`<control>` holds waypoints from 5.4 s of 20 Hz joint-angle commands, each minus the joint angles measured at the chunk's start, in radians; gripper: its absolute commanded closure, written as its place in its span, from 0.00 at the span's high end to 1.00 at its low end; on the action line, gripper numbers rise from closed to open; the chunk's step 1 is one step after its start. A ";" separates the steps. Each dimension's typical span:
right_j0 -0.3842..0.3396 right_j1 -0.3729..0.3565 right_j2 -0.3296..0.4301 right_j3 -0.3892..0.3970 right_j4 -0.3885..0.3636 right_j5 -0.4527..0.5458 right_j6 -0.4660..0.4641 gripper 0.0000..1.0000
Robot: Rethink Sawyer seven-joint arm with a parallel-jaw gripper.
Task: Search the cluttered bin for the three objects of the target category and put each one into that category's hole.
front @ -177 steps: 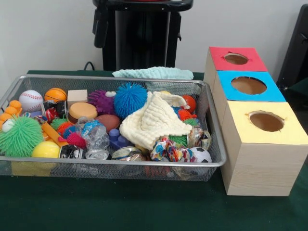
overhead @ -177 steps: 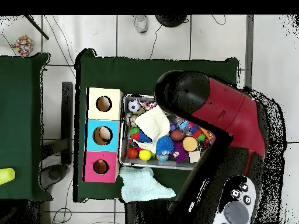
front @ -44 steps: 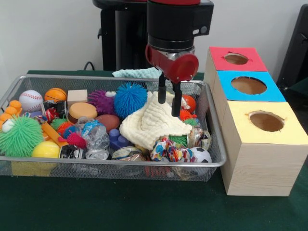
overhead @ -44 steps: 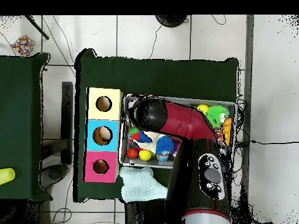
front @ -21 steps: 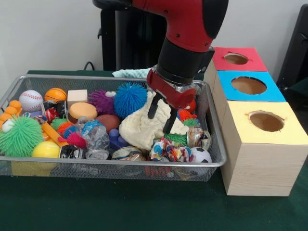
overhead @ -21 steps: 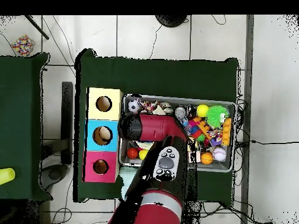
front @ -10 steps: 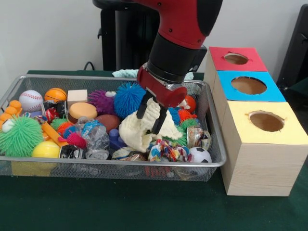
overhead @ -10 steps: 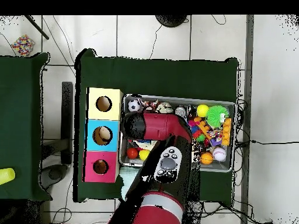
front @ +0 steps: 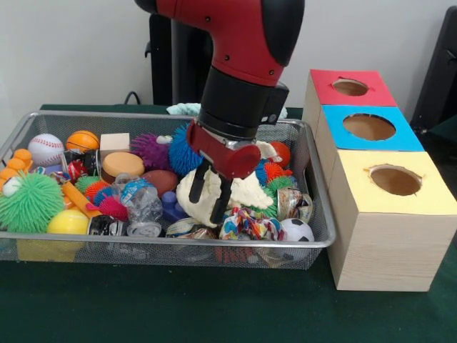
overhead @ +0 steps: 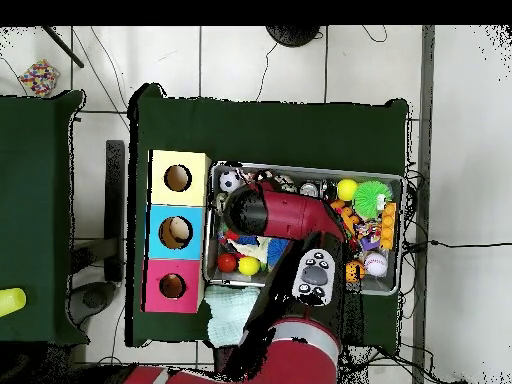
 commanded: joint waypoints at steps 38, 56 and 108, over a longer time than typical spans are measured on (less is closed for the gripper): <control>-0.138 -0.007 0.264 -0.002 -0.094 0.333 -0.045 0.00; -0.087 -0.297 0.133 0.007 -0.114 0.606 -0.022 0.00; -0.377 -0.202 0.326 -0.099 -0.310 0.581 -0.202 1.00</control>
